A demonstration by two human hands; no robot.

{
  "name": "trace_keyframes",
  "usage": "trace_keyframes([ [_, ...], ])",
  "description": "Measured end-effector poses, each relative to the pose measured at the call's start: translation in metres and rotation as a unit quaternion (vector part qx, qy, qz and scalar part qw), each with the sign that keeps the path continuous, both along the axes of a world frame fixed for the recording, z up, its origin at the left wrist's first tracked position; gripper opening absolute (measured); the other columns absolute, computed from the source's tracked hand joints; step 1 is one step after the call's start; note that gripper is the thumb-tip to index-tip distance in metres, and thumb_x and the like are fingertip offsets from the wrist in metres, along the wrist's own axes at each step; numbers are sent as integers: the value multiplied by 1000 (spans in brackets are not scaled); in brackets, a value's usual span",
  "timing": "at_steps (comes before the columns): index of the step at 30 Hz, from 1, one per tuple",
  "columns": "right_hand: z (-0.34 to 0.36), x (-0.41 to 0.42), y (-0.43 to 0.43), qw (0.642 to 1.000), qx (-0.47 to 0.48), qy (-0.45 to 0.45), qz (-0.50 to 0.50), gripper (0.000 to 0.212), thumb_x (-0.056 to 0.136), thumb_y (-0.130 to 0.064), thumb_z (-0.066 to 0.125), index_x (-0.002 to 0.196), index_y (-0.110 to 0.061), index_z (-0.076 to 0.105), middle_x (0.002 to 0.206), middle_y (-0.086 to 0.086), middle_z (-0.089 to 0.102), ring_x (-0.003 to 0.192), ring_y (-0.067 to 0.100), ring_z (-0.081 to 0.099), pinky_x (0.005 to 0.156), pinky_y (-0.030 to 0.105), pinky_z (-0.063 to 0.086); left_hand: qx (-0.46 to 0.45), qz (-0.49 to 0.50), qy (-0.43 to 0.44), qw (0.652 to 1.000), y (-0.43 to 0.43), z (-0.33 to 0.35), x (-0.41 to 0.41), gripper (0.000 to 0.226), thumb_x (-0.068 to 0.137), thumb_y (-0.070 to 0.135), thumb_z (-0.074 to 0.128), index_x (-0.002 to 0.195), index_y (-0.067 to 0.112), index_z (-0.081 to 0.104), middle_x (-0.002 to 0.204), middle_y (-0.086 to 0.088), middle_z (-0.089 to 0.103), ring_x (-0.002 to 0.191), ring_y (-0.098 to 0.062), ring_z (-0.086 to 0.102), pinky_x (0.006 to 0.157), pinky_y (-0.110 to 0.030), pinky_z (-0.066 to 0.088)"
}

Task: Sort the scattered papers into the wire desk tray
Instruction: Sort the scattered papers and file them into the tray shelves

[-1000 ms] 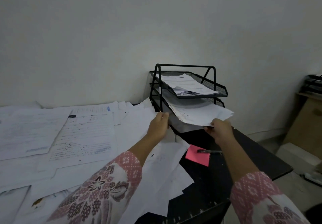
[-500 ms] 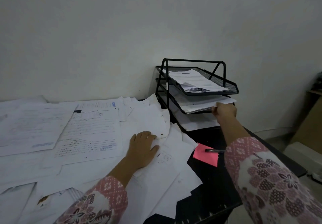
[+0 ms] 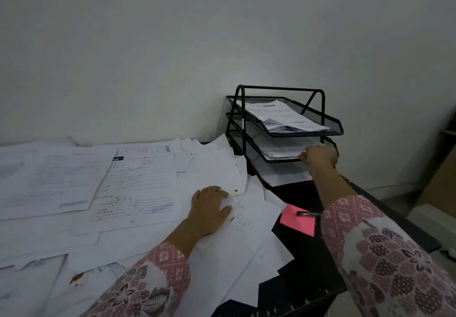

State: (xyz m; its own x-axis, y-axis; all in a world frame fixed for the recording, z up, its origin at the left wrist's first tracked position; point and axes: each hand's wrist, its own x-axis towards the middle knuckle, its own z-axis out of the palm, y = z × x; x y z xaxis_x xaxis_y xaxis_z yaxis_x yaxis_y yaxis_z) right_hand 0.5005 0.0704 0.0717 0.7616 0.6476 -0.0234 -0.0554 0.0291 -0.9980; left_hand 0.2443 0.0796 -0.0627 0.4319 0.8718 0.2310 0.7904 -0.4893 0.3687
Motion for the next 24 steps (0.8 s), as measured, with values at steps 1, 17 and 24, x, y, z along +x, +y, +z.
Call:
trace_keyframes([
  [1, 1, -6, 2, 1000, 0, -17, -6, 11, 87, 3, 49, 94, -5, 52, 82, 11, 54, 60, 18, 54, 64, 30, 53, -9, -13, -23, 1000, 1, 1, -2, 46, 94, 42, 45, 134, 21, 48, 144, 1, 39, 135, -16, 33, 115, -35, 18],
  [17, -56, -213, -11, 927, -84, -225, 289, 13, 85, -15, 66, 92, -5, 60, 88, 13, 66, 71, 19, 58, 70, 34, 55, 80, 91, -91, 988, -18, 30, -180, 22, 85, 17, 58, 105, 17, 65, 110, 3, 60, 105, -16, 52, 87, -28, 41],
  [24, -84, -268, -8, 815, -232, -441, 296, 56, 77, -53, 69, 104, -8, 52, 106, 9, 51, 110, 26, 50, 71, 28, 38, 55, 274, -79, 957, -30, 30, -251, 46, 84, 31, 66, 124, 12, 56, 131, -6, 52, 120, -24, 46, 98, -35, 38],
])
